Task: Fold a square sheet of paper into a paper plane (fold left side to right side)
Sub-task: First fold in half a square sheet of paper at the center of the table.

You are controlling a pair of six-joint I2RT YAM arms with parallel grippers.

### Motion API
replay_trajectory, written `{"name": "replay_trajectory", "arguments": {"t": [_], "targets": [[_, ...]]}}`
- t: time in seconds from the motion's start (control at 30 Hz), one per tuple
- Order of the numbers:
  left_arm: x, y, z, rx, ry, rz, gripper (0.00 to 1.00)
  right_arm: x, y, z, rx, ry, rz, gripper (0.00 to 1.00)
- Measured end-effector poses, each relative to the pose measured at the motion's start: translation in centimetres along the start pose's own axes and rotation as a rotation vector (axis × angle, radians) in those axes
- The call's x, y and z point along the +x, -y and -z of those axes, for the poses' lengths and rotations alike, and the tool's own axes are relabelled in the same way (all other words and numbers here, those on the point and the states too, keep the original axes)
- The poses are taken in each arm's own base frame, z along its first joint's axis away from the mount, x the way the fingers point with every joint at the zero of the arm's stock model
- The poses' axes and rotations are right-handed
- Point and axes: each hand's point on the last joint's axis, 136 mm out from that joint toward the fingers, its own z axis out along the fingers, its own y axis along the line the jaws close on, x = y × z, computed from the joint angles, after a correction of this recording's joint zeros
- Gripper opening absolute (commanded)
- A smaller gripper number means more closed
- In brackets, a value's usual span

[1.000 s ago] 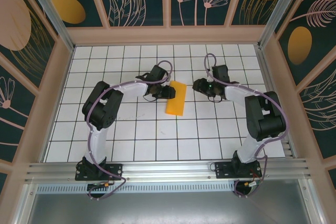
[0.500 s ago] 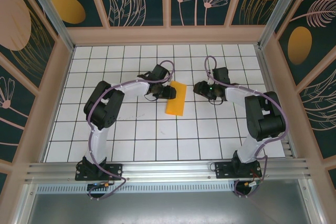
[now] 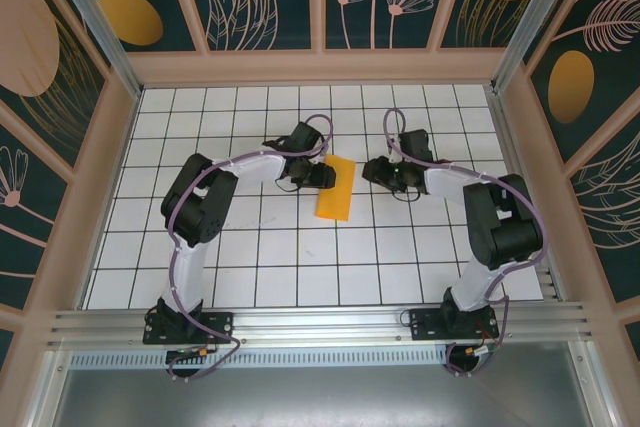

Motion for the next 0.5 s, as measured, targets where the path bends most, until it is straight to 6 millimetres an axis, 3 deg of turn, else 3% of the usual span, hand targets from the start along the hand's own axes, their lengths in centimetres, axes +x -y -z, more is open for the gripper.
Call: {"name": "replay_trajectory", "arguments": {"t": [0.17,0.5], "targets": [[0.0,0.0,0.0,-0.003,-0.001,-0.007,0.50,1.1,-0.6,-1.0,-0.013,-0.037,0.001,0.40],[0.1,0.0,0.0,-0.008,-0.003,-0.012,0.50,1.4,-0.6,-1.4,-0.014,-0.048,-0.005,0.38]]}}
